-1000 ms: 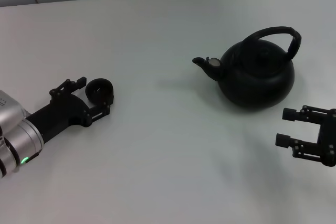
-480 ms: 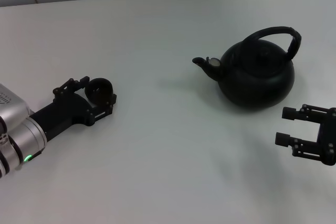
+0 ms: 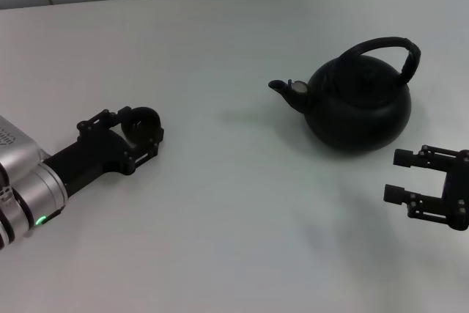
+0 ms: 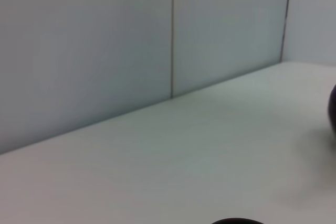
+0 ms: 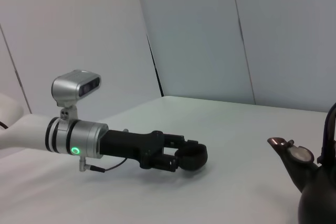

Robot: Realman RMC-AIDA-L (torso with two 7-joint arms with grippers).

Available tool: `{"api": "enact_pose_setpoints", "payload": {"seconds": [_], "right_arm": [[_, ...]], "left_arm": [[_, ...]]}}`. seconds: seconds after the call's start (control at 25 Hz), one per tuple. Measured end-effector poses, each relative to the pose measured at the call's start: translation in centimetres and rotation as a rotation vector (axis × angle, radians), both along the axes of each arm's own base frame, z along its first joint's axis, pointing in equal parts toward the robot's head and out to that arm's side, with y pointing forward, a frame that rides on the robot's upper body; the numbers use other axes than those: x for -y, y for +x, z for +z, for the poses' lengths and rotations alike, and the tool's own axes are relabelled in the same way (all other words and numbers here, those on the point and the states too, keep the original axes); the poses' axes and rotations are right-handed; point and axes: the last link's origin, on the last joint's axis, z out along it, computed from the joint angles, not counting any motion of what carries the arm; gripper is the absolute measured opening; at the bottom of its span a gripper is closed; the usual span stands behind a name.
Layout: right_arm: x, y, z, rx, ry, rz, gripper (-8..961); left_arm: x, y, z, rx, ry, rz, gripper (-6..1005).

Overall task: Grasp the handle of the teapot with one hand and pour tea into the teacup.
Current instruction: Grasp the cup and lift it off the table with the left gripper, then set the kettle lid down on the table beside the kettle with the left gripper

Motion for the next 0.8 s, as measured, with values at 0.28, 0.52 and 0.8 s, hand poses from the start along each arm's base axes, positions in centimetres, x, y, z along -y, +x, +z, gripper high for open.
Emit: {"api": "enact_pose_setpoints", "payload": {"seconds": [0.28, 0.52, 0.8], "right_arm": [[-0.1, 0.0, 0.0, 0.004, 0.002, 0.001, 668], [-0.1, 0.0, 0.0, 0.004, 0.002, 0.003, 668], [-0.1, -0.1, 0.0, 0.002, 0.001, 0.006, 668]], "left_arm": [[0.4, 1.4, 0.0, 0.059, -0.025, -0.068, 688], [0.6, 4.3, -2.1, 0.078, -0.135, -0.157, 689], [0.1, 6.0, -3.5, 0.064, -0.174, -0.175, 693]]}}
